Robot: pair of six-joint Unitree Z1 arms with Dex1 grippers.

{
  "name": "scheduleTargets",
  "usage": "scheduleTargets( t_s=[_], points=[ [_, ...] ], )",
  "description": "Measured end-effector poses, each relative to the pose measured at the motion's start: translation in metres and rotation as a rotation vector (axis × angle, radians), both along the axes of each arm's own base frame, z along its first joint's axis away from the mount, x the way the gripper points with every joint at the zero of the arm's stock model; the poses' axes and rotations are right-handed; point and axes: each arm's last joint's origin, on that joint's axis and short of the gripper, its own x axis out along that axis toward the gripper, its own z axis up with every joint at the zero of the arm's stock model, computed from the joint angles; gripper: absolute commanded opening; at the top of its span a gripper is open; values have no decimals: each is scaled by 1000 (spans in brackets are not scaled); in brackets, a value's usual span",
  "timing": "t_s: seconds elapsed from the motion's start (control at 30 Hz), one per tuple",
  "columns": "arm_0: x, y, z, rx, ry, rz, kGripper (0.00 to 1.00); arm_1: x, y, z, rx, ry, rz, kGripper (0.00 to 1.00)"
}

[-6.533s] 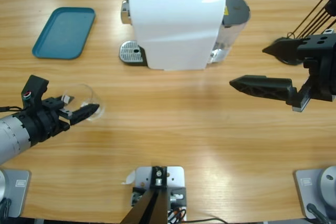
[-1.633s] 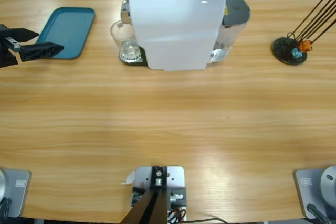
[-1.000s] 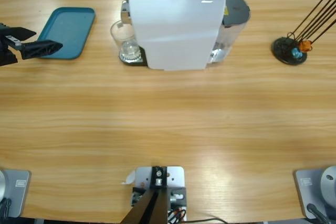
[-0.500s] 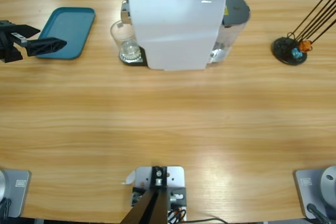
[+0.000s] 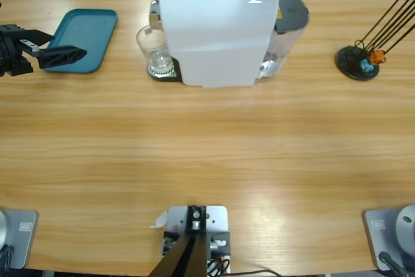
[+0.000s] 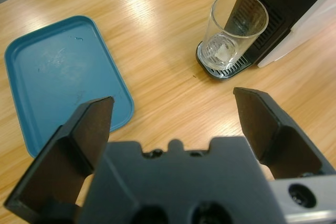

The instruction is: Pour coffee

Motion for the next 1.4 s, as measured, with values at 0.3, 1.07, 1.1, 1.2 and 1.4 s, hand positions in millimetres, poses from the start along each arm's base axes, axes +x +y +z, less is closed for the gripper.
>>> scheduleTargets(
  t_s=[0.3, 1.07, 1.1, 1.2, 1.4],
  points=[
    [1, 0, 0, -2, -5, 0, 1000, 0, 1, 0, 7, 0, 5, 0],
    [3, -2, -1, -1, -3, 0, 1000, 0, 1, -6, 4, 24, 14, 0],
    [3, -2, -1, -1, -3, 0, 1000, 0, 1, -6, 4, 24, 14, 0],
    [3, -2, -1, -1, -3, 0, 1000, 1, 2, -5, 3, 13, 23, 936],
    [2, -2, -1, -3, -6, -5, 1000, 2, 4, 17, 21, -52, 70, 1000]
  ],
)
